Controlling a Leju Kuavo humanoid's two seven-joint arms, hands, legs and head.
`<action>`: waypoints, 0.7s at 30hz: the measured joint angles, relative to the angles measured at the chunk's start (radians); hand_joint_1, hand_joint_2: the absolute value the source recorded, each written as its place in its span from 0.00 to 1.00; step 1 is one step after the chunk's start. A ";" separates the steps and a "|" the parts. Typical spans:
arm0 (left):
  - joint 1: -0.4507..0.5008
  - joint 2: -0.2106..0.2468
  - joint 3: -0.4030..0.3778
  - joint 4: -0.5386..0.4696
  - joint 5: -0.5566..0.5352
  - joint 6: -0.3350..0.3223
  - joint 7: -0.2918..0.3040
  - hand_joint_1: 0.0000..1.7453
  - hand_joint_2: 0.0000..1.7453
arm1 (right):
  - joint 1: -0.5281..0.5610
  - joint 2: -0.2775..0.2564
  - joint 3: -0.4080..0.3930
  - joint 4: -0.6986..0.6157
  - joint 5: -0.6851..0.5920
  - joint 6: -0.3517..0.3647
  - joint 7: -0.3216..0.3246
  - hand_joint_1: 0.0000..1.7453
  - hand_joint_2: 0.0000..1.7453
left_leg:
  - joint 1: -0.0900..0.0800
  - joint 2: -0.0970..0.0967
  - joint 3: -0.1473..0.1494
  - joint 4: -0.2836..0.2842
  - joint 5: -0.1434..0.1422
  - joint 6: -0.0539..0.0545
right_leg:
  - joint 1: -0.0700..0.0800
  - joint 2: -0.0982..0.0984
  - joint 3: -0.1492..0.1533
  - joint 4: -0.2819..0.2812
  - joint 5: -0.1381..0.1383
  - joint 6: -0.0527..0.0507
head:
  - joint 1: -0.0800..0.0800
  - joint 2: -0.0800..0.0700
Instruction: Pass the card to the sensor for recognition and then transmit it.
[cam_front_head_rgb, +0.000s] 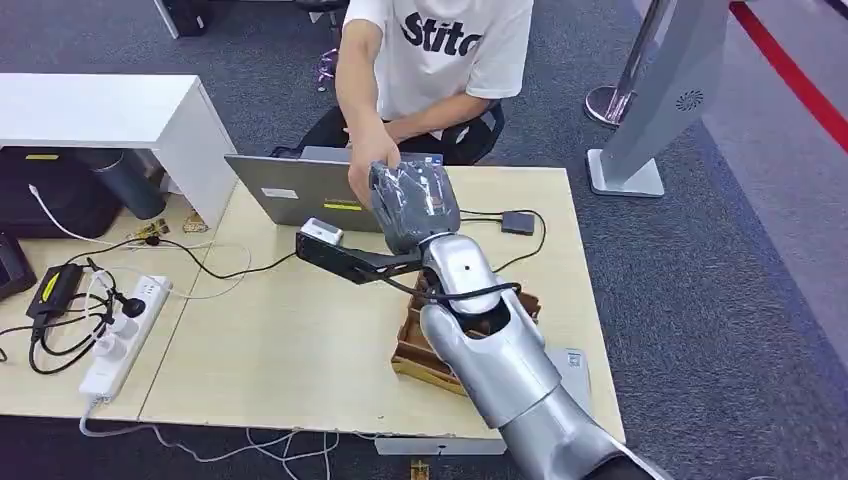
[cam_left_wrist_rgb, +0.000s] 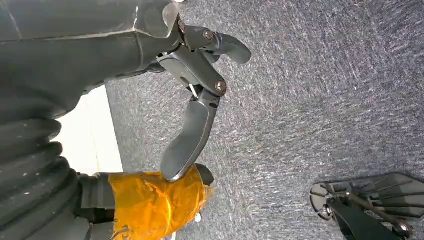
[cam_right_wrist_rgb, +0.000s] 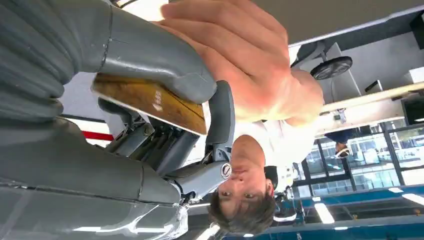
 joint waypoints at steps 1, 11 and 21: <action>0.000 0.000 0.000 0.000 0.000 0.000 0.000 0.00 1.00 | 0.000 0.000 -0.001 0.000 -0.002 0.000 0.000 1.00 1.00 | 0.000 0.000 0.000 0.000 0.000 0.000 | 0.000 0.000 0.000 0.000 0.000 0.000 | 0.000 0.000; 0.000 0.000 0.000 0.000 0.003 0.004 0.000 0.00 1.00 | -0.001 0.006 -0.026 -0.001 -0.229 0.023 -0.048 0.00 1.00 | 0.000 0.000 0.000 0.000 0.000 0.000 | 0.000 0.000 0.000 0.000 0.000 0.000 | 0.000 0.000; 0.000 0.000 0.000 0.000 0.004 0.005 0.000 0.00 1.00 | -0.001 0.008 -0.033 -0.001 -0.242 0.027 -0.052 0.00 1.00 | 0.000 0.000 0.000 0.000 0.000 0.000 | 0.000 0.000 0.000 0.000 0.000 0.000 | 0.000 0.000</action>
